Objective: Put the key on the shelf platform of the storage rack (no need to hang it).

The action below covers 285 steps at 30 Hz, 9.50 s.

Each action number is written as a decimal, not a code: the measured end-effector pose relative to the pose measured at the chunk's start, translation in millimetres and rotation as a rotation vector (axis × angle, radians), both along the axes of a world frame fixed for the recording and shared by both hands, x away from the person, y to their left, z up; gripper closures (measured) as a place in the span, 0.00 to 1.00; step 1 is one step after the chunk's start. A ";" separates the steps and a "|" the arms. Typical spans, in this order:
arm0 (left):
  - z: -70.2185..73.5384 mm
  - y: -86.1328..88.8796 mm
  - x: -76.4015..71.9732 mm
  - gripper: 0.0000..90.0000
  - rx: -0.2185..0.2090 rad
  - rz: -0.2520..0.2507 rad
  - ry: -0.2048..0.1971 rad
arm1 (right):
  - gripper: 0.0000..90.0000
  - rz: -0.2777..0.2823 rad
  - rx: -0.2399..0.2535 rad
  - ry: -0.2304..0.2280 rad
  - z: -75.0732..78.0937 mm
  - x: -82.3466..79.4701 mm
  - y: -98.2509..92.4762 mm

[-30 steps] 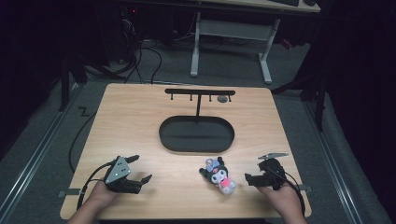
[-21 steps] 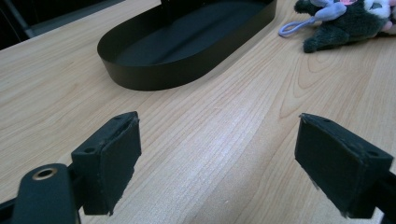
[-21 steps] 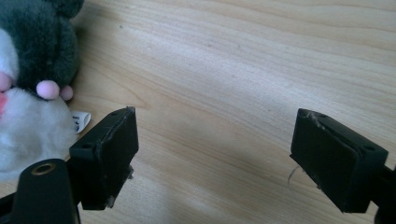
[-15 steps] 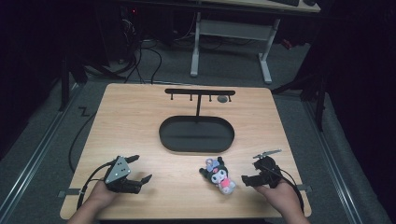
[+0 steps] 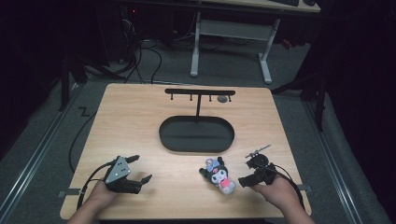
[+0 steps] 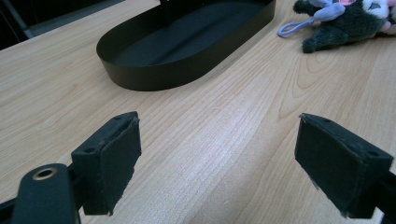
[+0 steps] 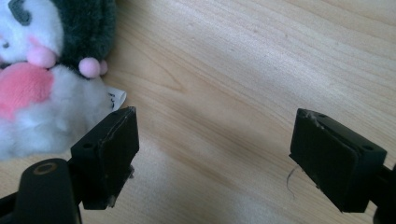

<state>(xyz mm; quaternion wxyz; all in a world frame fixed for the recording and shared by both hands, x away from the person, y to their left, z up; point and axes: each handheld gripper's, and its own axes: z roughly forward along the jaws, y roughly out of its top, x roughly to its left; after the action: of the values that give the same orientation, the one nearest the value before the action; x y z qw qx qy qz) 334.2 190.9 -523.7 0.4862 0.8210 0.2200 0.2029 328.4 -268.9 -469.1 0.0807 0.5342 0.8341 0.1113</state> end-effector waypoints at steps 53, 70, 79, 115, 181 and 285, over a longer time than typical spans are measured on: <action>0.1 -0.8 0.3 0.17 0.007 -0.006 0.002 | 0.17 0.165 0.022 0.038 -2.4 -19.5 70.0; 0.1 -0.8 0.3 0.17 0.008 -0.007 0.002 | 0.28 0.167 -0.003 0.014 -10.1 -23.6 71.2; 0.1 -0.8 0.3 0.17 0.008 -0.007 0.002 | 0.40 0.177 -0.022 0.018 -14.1 -24.6 74.7; 0.0 -0.9 0.1 0.17 0.010 -0.007 0.002 | 0.53 0.126 -0.006 -0.055 15.6 -16.3 69.4; 0.0 -0.7 -0.7 0.17 0.012 -0.011 -0.002 | 0.54 0.041 0.016 -0.140 43.3 71.3 83.3; -0.3 -1.1 -0.1 0.17 0.012 -0.005 0.003 | 0.19 -0.027 0.155 -0.166 15.7 75.7 60.2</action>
<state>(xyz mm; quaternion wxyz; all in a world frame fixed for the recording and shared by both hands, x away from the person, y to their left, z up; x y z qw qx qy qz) 334.1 189.8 -524.0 0.4815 0.8247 0.2176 0.2019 404.1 -208.6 -453.4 0.1097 0.5390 0.8061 0.2183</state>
